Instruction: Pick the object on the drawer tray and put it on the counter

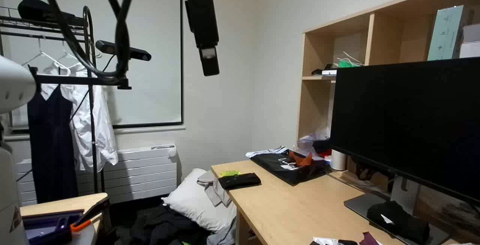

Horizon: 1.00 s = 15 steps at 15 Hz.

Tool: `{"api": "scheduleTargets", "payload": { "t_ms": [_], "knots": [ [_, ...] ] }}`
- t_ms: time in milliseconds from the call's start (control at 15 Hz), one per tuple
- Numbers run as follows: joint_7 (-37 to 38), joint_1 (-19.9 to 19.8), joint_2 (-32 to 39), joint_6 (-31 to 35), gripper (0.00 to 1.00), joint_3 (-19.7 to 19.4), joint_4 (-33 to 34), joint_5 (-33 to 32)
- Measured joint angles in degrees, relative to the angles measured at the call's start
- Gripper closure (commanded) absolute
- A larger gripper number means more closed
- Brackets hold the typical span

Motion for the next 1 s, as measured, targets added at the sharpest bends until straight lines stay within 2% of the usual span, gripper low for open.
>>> {"api": "scheduleTargets", "payload": {
  "t_ms": [533, 733, 1000],
  "knots": [
    [0.9, -0.1, 2.6, 1.1, 0.00, 1.4, 0.0, 0.6],
    [2.9, 0.5, 7.5, 5.5, 0.00, 2.9, 0.4, 1.3],
    [7.8, 0.7, 18.2, 12.2, 0.00, 6.1, 3.0, 1.4]
  ]
}}
